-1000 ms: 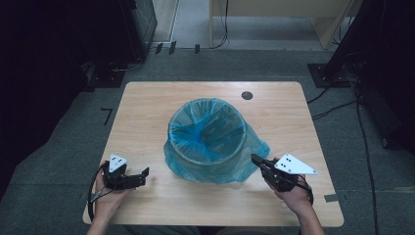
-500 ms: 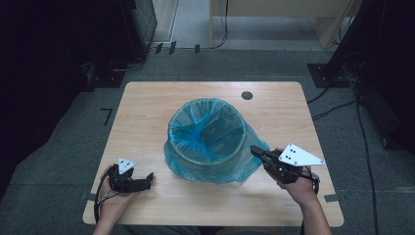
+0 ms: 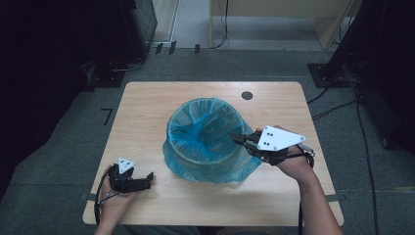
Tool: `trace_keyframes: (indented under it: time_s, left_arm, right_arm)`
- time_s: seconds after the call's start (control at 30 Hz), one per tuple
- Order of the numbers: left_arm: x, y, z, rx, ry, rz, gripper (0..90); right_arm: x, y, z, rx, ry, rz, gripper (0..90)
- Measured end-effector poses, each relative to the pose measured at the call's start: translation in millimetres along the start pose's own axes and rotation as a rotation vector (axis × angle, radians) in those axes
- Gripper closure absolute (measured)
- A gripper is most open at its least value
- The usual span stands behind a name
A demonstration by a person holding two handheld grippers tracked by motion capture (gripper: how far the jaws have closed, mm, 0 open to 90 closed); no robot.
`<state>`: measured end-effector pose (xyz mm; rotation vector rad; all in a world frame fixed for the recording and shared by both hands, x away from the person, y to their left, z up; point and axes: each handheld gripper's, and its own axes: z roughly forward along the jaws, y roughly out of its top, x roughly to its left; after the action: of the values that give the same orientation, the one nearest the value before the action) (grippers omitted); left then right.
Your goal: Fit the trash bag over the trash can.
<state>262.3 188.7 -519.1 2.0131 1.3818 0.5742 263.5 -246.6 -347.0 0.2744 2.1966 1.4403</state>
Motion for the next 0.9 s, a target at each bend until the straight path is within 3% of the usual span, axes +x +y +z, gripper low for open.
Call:
trace_keyframes:
  time_s: [0.23, 0.4, 0.6, 0.9]
  left_arm:
    - [0.3, 0.6, 0.7, -0.001, 0.001, -0.002, 0.0]
    - [0.7, 1.0, 1.1, -0.001, 0.001, -0.002, 0.0]
    - [1.2, 1.5, 1.6, -0.001, 0.001, -0.005, 0.0]
    - [1.3, 1.7, 1.7, -0.001, 0.002, -0.007, 0.0]
  right_arm:
    - [0.7, 22.8, 27.0, 0.053, 0.123, -0.144, 90.0]
    - [3.3, 35.5, 52.6, 0.15, 0.201, -0.281, 90.0]
    - [6.2, 49.0, 76.2, 0.234, 0.272, -0.374, 90.0]
    - [24.1, 54.7, 132.0, 0.384, 0.345, -0.494, 90.0]
